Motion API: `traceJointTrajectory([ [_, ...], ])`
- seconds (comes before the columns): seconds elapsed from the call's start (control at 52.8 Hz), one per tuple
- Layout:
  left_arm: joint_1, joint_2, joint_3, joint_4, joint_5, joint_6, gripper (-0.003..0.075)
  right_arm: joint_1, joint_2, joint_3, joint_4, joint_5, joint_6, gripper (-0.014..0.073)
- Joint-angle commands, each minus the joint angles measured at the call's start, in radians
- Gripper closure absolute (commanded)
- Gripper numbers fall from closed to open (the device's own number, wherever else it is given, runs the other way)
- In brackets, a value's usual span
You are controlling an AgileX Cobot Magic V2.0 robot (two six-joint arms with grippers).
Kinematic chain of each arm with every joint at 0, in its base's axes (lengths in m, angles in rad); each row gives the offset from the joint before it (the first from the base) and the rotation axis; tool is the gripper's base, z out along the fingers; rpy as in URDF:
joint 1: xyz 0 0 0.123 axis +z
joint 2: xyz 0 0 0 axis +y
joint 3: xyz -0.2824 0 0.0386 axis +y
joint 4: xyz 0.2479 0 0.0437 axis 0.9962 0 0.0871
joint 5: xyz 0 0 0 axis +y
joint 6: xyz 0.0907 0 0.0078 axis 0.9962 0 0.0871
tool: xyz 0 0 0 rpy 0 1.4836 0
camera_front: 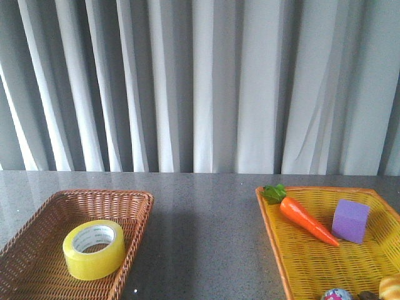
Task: Transfer tape with both arms
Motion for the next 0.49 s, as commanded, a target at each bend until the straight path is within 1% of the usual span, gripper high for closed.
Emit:
traceJointTrajectory([
  [0.0, -0.005, -0.017, -0.025, -0.012, -0.072, -0.001, 0.0727, -0.007, -0.012, 0.007, -0.031, -0.072, -0.012, 0.0601],
  [0.474, -0.005, -0.017, -0.025, -0.012, -0.072, -0.001, 0.0727, -0.007, -0.012, 0.007, -0.023, -0.097, -0.015, 0.0601],
])
